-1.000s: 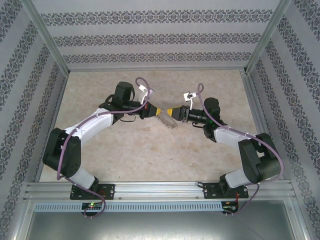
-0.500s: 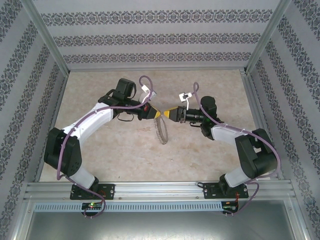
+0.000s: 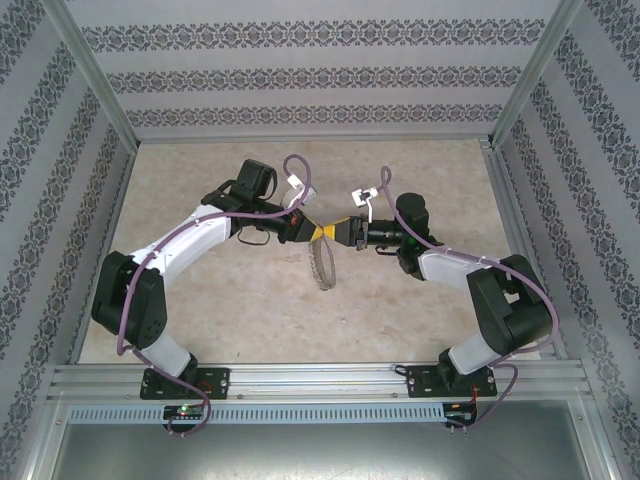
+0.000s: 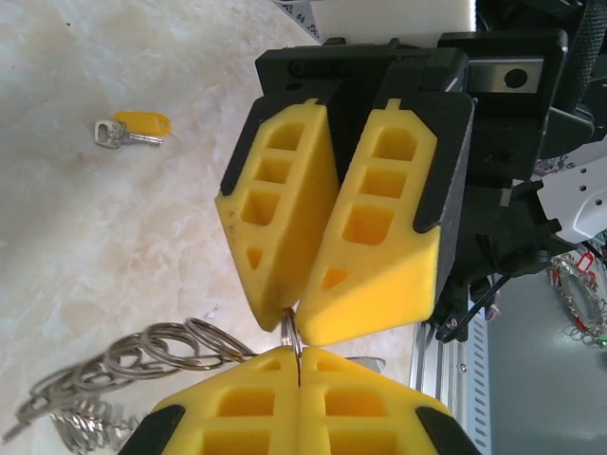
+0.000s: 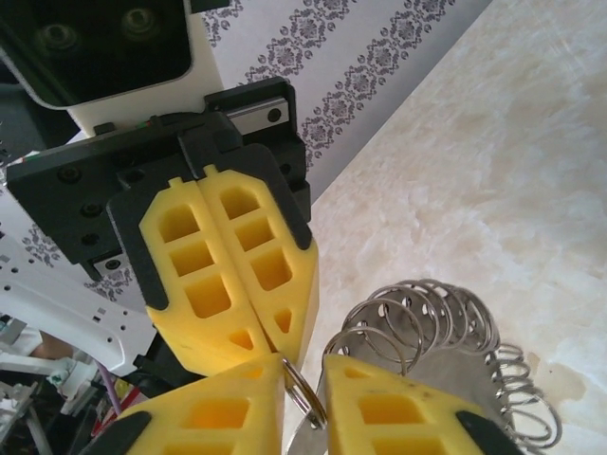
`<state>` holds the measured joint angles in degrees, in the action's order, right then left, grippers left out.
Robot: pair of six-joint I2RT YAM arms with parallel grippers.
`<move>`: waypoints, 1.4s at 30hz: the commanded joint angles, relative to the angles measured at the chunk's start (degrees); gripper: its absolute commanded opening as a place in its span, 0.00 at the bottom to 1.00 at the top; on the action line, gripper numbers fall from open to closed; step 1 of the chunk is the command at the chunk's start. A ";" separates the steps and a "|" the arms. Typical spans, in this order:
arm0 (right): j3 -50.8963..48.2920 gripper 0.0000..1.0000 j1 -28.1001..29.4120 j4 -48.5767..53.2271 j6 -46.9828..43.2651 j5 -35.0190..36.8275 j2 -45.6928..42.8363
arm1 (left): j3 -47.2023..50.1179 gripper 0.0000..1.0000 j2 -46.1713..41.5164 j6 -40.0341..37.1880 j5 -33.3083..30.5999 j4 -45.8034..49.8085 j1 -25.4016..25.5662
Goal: Put the keys on the keyring
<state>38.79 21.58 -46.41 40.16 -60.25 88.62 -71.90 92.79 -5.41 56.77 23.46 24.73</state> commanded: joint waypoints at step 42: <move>0.08 0.00 -0.49 -5.09 -0.44 3.30 -1.88 | 23.99 0.40 -6.87 35.87 1.44 -52.82 -5.13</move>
<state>38.72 21.85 -47.46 39.33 -57.54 88.77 -49.15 85.06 22.55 56.38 -15.84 20.12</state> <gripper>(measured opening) 0.057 0.399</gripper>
